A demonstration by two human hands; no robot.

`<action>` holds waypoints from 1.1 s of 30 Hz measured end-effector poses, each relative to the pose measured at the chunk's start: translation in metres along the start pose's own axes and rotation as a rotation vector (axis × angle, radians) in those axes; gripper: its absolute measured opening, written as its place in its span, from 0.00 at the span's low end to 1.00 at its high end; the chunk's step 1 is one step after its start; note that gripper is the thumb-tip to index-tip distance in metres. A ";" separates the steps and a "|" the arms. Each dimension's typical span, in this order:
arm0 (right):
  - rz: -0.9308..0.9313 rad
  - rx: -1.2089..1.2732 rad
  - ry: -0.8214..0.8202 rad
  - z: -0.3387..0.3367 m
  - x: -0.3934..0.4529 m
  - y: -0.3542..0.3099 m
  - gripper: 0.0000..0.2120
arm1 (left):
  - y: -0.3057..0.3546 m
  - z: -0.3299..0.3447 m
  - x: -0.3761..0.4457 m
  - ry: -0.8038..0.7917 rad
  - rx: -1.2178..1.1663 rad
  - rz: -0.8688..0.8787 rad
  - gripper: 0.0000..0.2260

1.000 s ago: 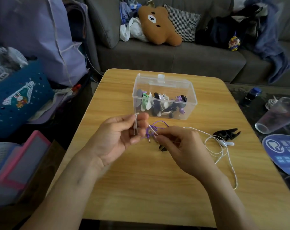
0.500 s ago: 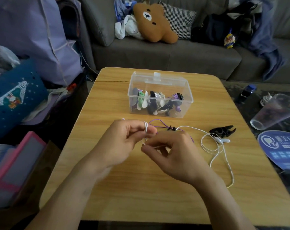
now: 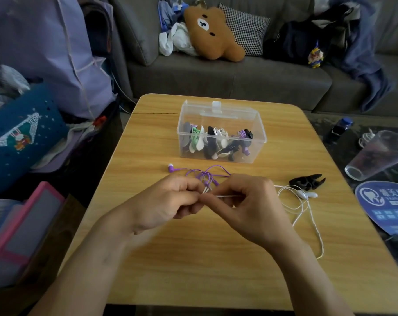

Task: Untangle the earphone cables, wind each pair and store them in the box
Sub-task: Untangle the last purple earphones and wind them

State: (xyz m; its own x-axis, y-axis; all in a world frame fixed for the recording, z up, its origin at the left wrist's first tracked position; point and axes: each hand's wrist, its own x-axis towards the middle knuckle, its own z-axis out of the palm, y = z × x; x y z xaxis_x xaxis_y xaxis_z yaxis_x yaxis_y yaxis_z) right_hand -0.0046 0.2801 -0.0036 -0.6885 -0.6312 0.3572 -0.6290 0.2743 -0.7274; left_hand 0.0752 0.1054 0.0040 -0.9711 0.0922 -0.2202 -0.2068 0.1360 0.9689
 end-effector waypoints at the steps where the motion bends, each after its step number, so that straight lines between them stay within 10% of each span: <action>1: 0.030 -0.008 -0.021 -0.001 0.000 0.002 0.10 | -0.001 -0.003 -0.001 0.000 0.032 -0.021 0.09; 20: 0.288 -0.236 -0.236 -0.027 0.004 0.017 0.18 | 0.010 -0.023 -0.006 0.407 -0.931 0.158 0.13; 33: -0.095 -0.079 -0.405 0.034 -0.017 -0.028 0.17 | -0.001 -0.012 0.000 0.554 -0.233 0.202 0.11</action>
State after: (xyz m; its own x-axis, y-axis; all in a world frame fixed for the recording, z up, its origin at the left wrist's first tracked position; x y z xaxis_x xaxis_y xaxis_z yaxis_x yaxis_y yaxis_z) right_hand 0.0367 0.2585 -0.0086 -0.4381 -0.8863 0.1500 -0.7194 0.2456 -0.6498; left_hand 0.0735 0.0931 0.0039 -0.8983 -0.4393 -0.0002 0.0267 -0.0550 0.9981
